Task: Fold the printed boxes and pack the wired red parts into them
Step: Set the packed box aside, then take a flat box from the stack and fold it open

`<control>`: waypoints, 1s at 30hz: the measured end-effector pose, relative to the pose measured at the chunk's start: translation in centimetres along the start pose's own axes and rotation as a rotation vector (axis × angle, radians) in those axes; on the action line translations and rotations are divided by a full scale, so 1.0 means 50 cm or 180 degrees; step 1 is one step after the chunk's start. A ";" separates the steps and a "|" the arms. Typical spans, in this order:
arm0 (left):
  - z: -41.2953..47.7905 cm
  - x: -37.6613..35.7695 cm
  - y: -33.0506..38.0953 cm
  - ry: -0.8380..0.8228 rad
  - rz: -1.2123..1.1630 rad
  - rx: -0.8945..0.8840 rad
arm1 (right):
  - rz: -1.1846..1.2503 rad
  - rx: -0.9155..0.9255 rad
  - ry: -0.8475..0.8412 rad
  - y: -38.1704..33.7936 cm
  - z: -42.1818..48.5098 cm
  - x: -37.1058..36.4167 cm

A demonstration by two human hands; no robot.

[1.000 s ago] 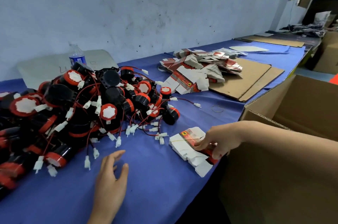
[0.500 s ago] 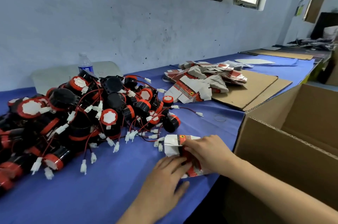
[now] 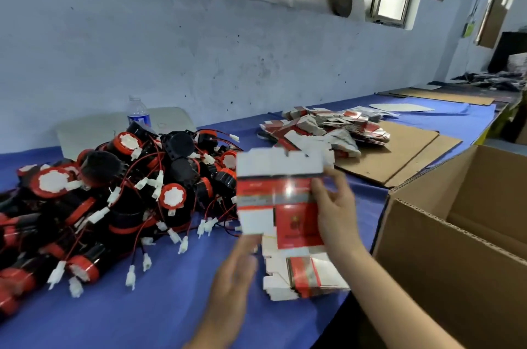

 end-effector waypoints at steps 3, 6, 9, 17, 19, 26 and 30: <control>0.010 0.043 -0.006 0.0753 -0.1083 0.0385 | -0.0276 -0.0075 -0.0161 0.088 -0.042 -0.072; 0.002 0.076 -0.013 0.0745 -0.1198 0.0246 | -0.0474 -0.0419 -0.0053 0.162 -0.067 -0.123; 0.025 0.106 -0.011 0.0963 -0.1089 0.0141 | -0.0612 -0.0492 -0.0106 0.190 -0.097 -0.174; 0.028 0.147 -0.008 0.1384 -0.1444 -0.0012 | -0.0533 -0.0222 -0.0438 0.205 -0.126 -0.213; 0.028 0.141 -0.016 0.1401 -0.1431 0.0009 | -0.0673 -0.0142 -0.0446 0.207 -0.128 -0.207; 0.021 0.126 -0.022 0.1216 -0.1707 0.0346 | -0.1267 0.0294 -0.0265 0.195 -0.131 -0.199; 0.020 0.120 -0.018 0.1047 -0.1550 0.0293 | -0.0820 0.0420 -0.0031 0.185 -0.136 -0.188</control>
Point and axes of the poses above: each hand's wrist, its own z-axis towards the middle knuckle, its own x-axis out of the back of the hand, y = z × x, the point moved 5 cm from there along z, towards the middle knuckle, and after that the axes turned 6 degrees about y, right-handed, at the moved point
